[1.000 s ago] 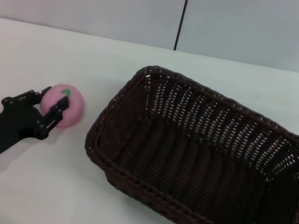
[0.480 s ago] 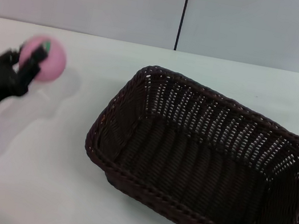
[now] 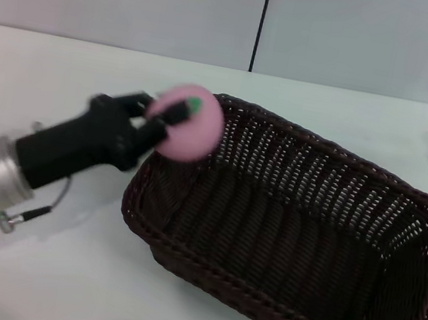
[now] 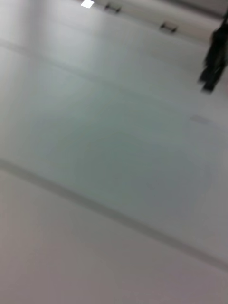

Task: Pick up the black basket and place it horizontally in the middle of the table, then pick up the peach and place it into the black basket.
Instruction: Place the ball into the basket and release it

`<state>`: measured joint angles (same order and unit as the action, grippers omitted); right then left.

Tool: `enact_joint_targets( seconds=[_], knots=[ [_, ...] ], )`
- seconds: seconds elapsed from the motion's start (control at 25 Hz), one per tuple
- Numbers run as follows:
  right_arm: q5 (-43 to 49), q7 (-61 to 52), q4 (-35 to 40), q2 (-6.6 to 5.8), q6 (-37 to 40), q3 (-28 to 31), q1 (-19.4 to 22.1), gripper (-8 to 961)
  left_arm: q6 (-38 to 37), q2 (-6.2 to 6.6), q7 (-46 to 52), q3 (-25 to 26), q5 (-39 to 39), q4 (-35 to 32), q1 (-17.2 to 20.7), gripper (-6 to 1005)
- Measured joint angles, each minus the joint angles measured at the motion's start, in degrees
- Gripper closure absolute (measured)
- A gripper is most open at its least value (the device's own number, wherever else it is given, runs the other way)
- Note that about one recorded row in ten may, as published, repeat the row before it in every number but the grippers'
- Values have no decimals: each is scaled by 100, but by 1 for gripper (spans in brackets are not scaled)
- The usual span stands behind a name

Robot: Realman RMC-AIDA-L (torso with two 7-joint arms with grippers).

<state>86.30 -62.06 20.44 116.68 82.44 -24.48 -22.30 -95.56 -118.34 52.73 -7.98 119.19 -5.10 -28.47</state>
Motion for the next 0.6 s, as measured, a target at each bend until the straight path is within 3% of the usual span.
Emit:
enact_joint_targets(
  seconds=[0.24,0.6],
  knots=[
    [6,136,-194,-2,-1,-4,-52,452,384,-31,-11,-595,0,71,-312,819],
    [14,148,-267,8,3,-22,-83,452,878,-45,-251,-635,-30,157,-446,893]
  ],
)
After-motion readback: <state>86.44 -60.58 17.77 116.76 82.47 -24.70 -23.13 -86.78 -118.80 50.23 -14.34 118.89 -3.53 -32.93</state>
